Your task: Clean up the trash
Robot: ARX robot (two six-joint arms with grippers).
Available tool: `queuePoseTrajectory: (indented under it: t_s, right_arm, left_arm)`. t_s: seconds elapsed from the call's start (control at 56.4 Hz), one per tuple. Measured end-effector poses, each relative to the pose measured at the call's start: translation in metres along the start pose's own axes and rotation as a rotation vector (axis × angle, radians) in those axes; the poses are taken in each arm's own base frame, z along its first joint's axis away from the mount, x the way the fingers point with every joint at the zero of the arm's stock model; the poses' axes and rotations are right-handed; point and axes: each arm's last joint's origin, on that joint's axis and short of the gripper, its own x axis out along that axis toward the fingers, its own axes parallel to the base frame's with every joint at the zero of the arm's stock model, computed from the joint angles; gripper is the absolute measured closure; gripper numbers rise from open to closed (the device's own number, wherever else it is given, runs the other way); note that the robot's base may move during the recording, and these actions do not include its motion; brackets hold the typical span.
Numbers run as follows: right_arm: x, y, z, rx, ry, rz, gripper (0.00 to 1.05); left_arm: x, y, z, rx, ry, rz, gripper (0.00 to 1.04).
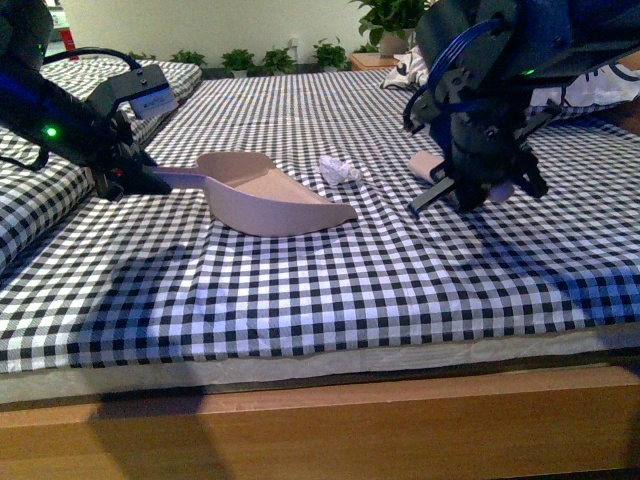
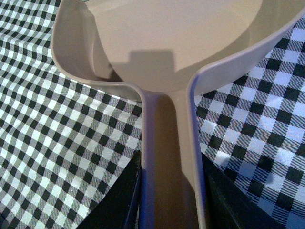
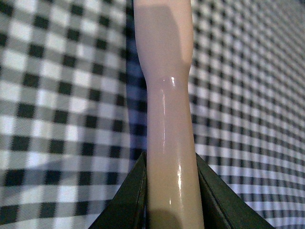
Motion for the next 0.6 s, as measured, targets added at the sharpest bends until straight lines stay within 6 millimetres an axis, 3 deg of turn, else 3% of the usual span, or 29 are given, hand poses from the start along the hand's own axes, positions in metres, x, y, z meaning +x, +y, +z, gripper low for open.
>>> queuePoseTrajectory:
  t_s: [0.142,0.319,0.461,0.603]
  right_arm:
    - [-0.008,0.031,-0.002,0.016,0.026,0.154,0.83]
    - [-0.039,0.055,0.007,0.062,-0.017,0.432,0.83]
    - [-0.075,0.053,0.019,0.059,-0.115,0.665,0.83]
    - [-0.095,0.038,0.029,0.075,-0.181,0.648,0.83]
  left_arm:
    - [0.000,0.000,0.000,0.000,0.000,0.000,0.76]
    - [0.000,0.000,0.000,0.002,0.002,0.001,0.76]
    - [0.000,0.000,0.000,0.005,0.006,0.003,0.76]
    - [0.000,0.000,0.000,0.006,0.005,0.002,0.76]
